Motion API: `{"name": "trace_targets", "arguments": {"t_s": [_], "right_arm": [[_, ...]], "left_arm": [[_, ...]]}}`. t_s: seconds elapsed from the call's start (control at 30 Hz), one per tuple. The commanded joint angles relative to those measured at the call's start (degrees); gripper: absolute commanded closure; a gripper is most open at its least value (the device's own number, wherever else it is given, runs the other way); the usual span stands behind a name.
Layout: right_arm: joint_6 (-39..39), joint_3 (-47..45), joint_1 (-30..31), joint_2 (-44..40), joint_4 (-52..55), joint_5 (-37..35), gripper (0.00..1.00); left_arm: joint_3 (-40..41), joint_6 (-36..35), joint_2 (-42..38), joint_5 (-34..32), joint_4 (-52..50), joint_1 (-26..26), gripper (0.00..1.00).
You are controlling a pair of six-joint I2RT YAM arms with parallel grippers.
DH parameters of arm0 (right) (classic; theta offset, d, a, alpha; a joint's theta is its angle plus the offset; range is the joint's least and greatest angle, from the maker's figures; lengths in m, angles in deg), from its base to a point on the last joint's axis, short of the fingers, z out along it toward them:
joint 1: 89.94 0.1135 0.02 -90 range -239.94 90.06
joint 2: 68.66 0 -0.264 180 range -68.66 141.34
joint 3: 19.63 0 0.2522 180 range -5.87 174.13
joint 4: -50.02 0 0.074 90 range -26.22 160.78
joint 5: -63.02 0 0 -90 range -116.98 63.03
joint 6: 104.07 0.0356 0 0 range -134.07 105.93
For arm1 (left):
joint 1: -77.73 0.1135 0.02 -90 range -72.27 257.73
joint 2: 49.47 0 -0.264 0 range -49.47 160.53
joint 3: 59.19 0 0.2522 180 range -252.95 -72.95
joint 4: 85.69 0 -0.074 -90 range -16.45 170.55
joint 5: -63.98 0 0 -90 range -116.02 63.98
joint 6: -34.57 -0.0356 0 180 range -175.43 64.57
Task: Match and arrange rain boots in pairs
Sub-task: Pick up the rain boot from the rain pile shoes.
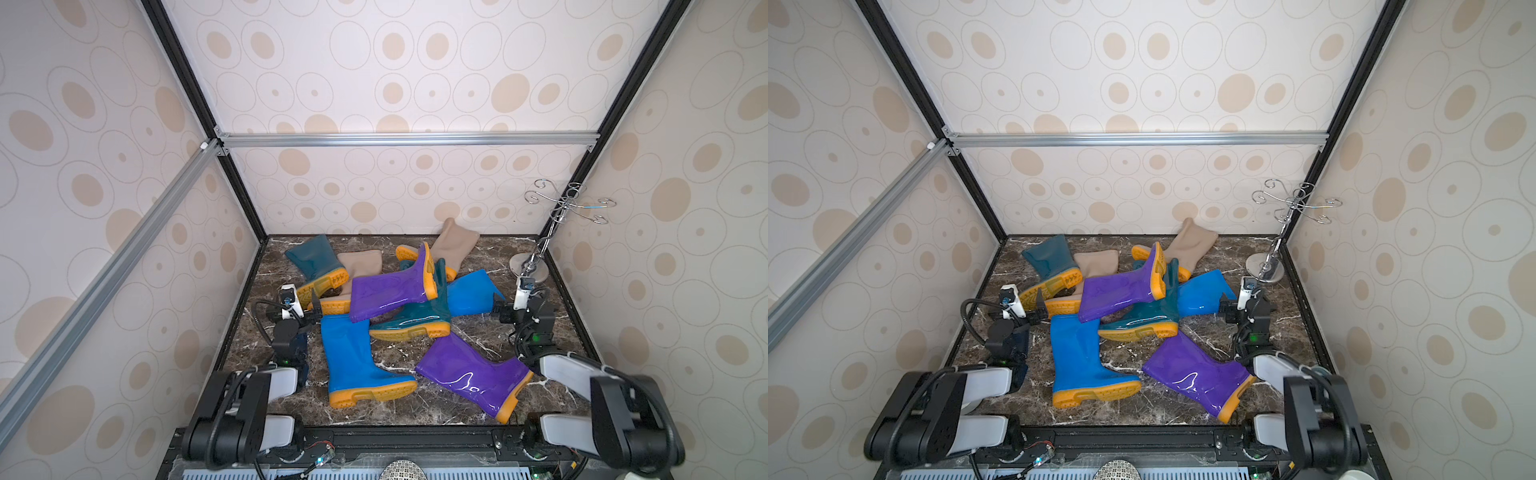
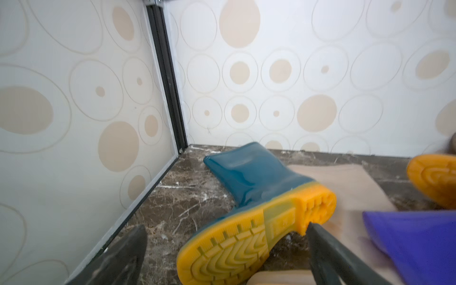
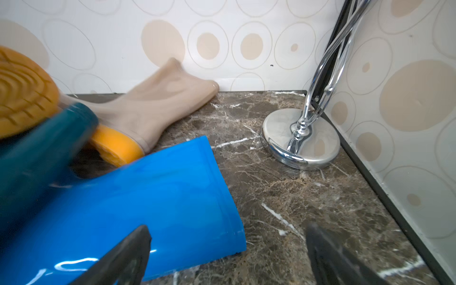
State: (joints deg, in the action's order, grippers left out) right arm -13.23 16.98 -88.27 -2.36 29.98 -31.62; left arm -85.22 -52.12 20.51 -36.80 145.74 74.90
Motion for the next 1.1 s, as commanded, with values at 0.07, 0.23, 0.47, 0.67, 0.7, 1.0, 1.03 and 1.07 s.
{"name": "trace_targets", "arguments": {"t_s": [0.07, 0.23, 0.47, 0.67, 0.7, 1.0, 1.03, 1.07], "right_arm": [[0.9, 11.9, 2.2, -11.3, 28.0, 3.7, 0.14], [-13.7, 23.2, 20.7, -9.1, 40.3, -4.6, 0.12], [-37.4, 34.1, 44.3, 8.1, 42.0, -18.5, 0.06], [-46.1, 42.1, 52.0, 22.6, 40.2, -18.8, 0.04], [-47.0, 43.4, 52.7, 24.4, 40.7, -19.1, 0.03], [-52.6, 57.0, 53.8, 43.4, 40.7, -32.3, 0.00], [-52.3, 57.8, 53.7, 44.6, 41.0, -32.1, 0.00], [-51.8, 58.4, 53.6, 45.5, 41.3, -32.0, 0.00]], "left_arm": [[-12.1, 13.7, -8.5, 8.4, -30.4, 0.1, 0.00], [-12.7, 31.0, -9.8, 14.1, -38.2, -2.2, 0.00], [-15.0, 36.2, -6.7, 14.4, -44.0, -5.4, 0.00], [-19.1, 34.3, -6.7, 11.4, -51.8, -5.5, 0.00], [-19.1, 34.4, -7.0, 11.2, -52.2, -5.5, 0.00], [-19.6, 33.3, -7.8, 10.8, -52.5, -5.5, 0.00], [-19.9, 33.0, -7.5, 10.8, -52.7, -5.5, 0.00], [-20.2, 32.8, -7.2, 10.7, -52.9, -5.5, 0.00]]}}
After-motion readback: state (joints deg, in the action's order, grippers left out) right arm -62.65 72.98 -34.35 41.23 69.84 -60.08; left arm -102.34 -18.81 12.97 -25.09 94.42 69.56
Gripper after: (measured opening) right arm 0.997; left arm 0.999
